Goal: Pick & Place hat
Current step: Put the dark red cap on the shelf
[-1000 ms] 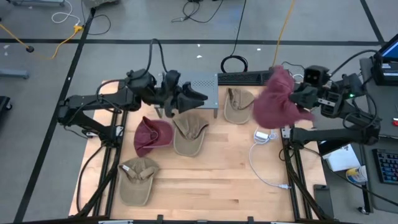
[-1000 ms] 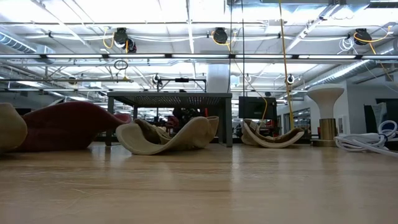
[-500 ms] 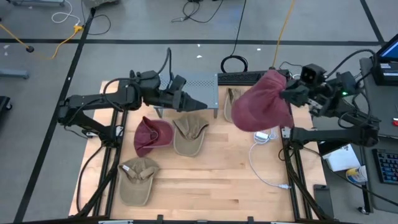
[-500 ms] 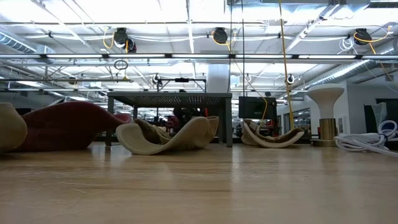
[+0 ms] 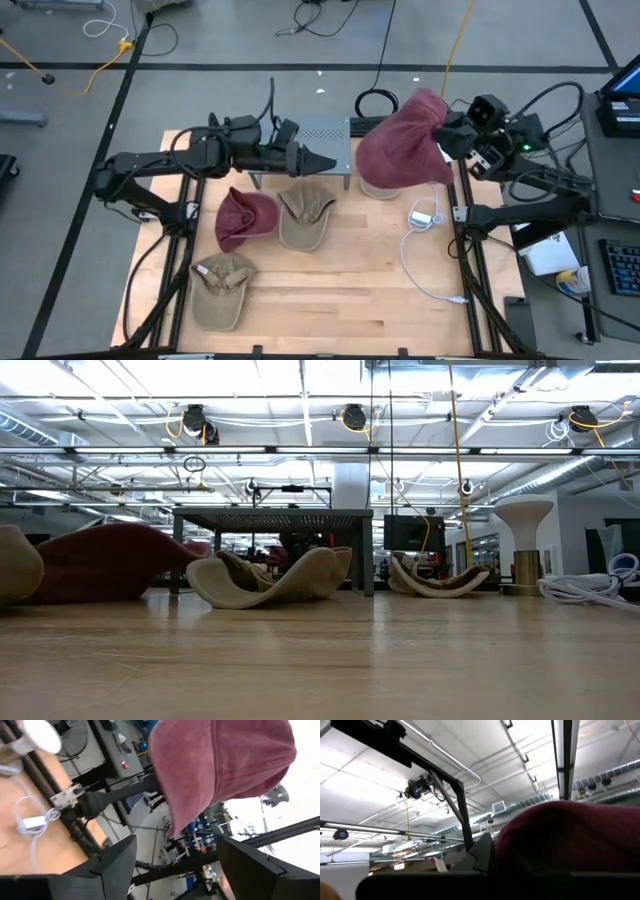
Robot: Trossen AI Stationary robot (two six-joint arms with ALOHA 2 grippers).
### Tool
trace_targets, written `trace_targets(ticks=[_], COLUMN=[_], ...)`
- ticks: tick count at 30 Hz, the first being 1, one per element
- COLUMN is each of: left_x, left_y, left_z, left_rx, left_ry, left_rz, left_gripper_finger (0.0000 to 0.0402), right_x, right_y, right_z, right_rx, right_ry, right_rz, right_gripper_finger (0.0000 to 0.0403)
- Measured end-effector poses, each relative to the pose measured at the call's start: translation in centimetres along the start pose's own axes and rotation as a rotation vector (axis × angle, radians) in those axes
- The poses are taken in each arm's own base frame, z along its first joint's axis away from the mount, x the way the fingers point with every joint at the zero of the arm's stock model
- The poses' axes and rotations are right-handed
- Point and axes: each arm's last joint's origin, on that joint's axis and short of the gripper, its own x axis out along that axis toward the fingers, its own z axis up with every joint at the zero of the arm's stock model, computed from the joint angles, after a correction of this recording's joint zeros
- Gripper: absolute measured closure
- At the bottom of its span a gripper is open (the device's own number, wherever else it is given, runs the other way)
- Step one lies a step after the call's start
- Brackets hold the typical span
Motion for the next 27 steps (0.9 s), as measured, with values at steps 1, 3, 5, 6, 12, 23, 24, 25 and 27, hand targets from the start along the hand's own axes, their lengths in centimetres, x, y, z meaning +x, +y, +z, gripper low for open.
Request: trace_targets(ticks=[1, 3, 5, 6, 12, 23, 24, 25, 27], left_x=[0.1, 0.3, 0.9, 1.0, 2.1, 2.4, 2.4, 2.4, 2.3], left_y=[0.0, 0.0, 0.1, 0.0, 0.6, 0.1, 0.1, 0.1, 0.0], left_z=[0.0, 0.1, 0.2, 0.2, 0.4, 0.9, 0.9, 0.9, 0.9], left_rx=[-0.001, -0.005, -0.004, -0.007, -0.022, 0.020, 0.017, 0.011, -0.013], left_ry=[-0.005, -0.012, -0.027, -0.027, -0.048, -0.102, -0.100, -0.099, -0.095], left_rz=[-0.009, -0.025, -0.061, -0.074, -0.115, -0.229, -0.230, -0.230, -0.226], left_gripper_finger=[0.0123, 0.0118, 0.0113, 0.0112, 0.0113, 0.0133, 0.0138, 0.0145, 0.0163], right_x=[0.2, 0.5, 0.8, 1.0, 2.9, 4.0, 4.1, 4.1, 4.0], right_y=[-0.3, -0.8, -1.2, -1.4, -2.2, -2.9, -2.8, -2.7, -2.7], right_z=[-0.2, -0.5, -0.7, -0.7, -0.4, -0.8, -0.8, -0.8, -0.8], right_rx=[-0.003, -0.013, -0.022, -0.025, -0.041, -0.021, -0.025, -0.026, -0.025], right_ry=[-0.007, -0.030, -0.055, -0.060, -0.056, -0.030, -0.031, -0.030, -0.032], right_rz=[0.003, 0.003, 0.009, 0.014, 0.048, 0.071, 0.074, 0.076, 0.078], right_gripper_finger=[0.0381, 0.0381, 0.0381, 0.0381, 0.0381, 0.0381, 0.0381, 0.0381, 0.0381])
